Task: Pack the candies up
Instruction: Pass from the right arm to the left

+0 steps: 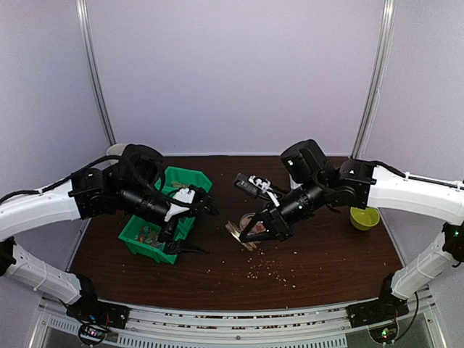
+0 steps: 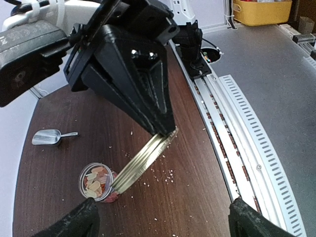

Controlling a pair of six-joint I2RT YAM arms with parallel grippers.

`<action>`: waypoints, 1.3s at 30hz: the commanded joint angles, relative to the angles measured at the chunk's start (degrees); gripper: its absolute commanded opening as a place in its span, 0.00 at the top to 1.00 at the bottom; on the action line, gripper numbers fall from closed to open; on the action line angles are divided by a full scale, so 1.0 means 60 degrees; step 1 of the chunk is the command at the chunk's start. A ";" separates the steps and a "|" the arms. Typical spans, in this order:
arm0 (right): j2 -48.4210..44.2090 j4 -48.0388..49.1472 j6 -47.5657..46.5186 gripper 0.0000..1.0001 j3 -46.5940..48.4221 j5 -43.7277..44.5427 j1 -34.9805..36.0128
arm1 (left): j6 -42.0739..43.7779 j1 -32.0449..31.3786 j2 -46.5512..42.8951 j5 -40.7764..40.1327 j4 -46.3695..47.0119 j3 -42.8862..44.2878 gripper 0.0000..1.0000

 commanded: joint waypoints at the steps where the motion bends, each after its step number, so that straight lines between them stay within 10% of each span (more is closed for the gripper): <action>1: 0.0172 0.0620 0.0239 1.00 -0.0312 -0.1229 -0.0038 | 0.0767 -0.0124 0.0140 -0.0029 0.0273 0.0058 0.11; 39: 0.1185 0.1469 0.0543 1.00 -0.0293 -0.3245 0.0016 | 0.0696 -0.0271 0.0724 0.0988 0.0528 -0.0293 0.63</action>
